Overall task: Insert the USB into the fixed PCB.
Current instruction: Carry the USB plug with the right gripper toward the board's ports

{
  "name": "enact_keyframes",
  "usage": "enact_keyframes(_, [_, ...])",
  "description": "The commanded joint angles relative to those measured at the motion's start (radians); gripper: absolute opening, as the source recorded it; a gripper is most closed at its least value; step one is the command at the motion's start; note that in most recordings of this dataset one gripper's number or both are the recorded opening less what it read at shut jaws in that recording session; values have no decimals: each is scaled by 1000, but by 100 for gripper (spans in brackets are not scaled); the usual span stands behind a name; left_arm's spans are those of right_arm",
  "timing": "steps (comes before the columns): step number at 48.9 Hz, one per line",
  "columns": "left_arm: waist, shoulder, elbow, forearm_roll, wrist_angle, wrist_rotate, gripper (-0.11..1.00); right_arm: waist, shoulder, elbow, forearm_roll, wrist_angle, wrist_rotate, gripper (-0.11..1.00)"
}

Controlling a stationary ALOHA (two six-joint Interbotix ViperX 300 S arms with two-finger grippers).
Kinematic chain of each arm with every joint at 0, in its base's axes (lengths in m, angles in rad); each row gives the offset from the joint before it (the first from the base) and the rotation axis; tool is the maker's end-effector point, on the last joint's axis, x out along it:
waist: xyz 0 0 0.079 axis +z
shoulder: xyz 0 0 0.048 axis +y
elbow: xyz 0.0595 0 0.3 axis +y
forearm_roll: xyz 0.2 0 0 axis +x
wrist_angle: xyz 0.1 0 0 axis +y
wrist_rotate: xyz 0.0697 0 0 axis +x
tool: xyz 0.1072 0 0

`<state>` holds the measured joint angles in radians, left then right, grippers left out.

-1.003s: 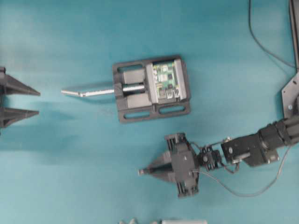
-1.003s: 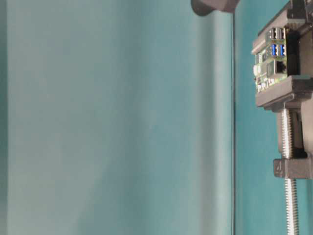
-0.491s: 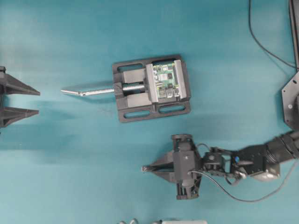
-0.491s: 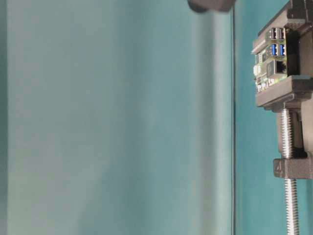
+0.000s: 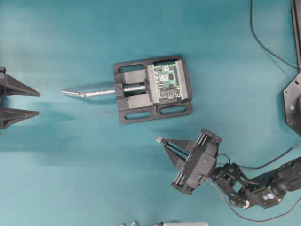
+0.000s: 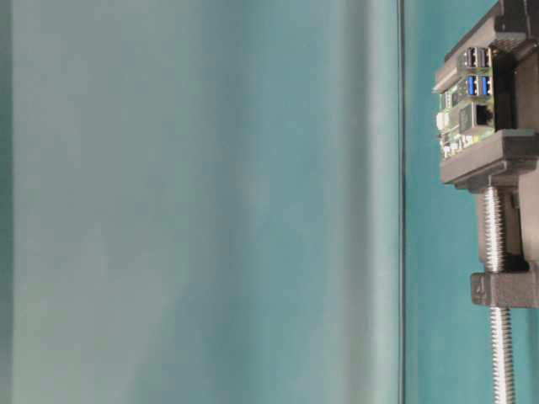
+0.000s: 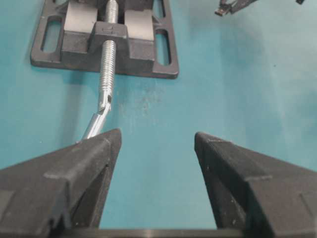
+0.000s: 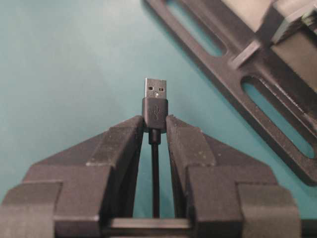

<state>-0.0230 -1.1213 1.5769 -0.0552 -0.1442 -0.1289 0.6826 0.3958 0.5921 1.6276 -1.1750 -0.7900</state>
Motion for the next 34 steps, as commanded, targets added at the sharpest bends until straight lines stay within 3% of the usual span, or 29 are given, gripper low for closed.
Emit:
enact_keyframes(1, [0, 5, -14, 0, -5, -12, 78, 12, 12, -64, 78, -48, -12, 20])
enact_keyframes(7, [-2, 6, -12, 0, -5, -12, 78, 23, 41, -124, 202, -114, -32, 20])
enact_keyframes(13, [-2, 5, -12, 0, -5, -12, 78, 34, 64, -170, 276, -206, -35, 20])
enact_keyframes(18, [-2, 5, -12, 0, -5, -12, 77, 37, 81, -192, 318, -273, -35, 20])
enact_keyframes(27, [-2, 6, -14, 0, -5, -12, 78, 34, 107, -213, 333, -328, -32, 20])
enact_keyframes(34, [-2, 5, -12, 2, -5, -12, 78, 34, 129, -222, 379, -379, -12, 20])
